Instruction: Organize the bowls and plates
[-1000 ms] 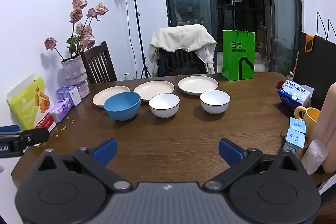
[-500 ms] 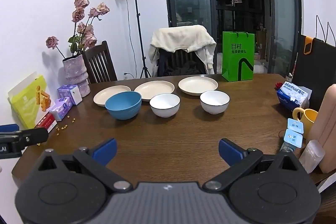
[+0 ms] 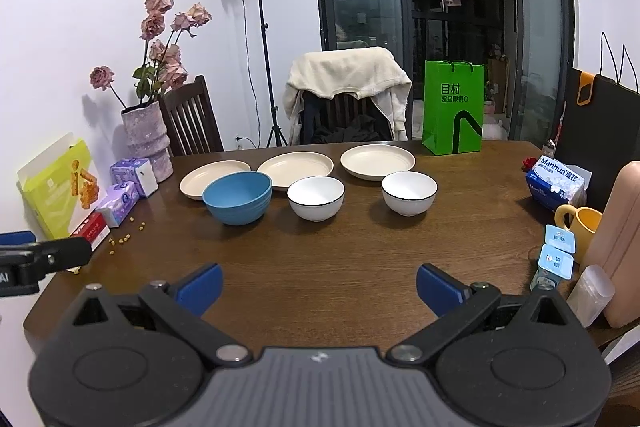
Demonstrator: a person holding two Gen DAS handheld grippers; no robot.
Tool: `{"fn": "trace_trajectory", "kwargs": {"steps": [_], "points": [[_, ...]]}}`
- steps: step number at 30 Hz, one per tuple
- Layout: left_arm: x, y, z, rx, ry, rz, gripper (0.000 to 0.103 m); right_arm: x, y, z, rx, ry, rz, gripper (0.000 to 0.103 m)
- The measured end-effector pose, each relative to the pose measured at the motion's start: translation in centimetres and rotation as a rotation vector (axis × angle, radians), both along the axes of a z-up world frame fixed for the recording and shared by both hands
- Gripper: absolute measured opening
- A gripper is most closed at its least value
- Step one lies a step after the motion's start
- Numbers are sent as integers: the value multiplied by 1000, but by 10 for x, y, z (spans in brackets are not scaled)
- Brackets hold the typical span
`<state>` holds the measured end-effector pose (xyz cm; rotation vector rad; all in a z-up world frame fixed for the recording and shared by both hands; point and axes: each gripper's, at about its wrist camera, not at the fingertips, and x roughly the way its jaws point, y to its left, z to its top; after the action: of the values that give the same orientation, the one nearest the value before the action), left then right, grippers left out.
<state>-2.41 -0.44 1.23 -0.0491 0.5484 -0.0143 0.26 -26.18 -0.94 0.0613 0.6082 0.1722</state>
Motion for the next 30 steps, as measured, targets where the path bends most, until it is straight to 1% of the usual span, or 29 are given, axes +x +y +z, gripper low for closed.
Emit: {"fn": "trace_trajectory", "kwargs": {"steps": [14,23,30], "points": [[-7,2,7,-2,10,-5,103,1,4,4,0,-3,4,103],[0,4,8,1,27,-3,103,0,6,3,2,11,14,103],[0,4,9,-5,22,-10,103,-2,8,3,-2,17,16,103]]}}
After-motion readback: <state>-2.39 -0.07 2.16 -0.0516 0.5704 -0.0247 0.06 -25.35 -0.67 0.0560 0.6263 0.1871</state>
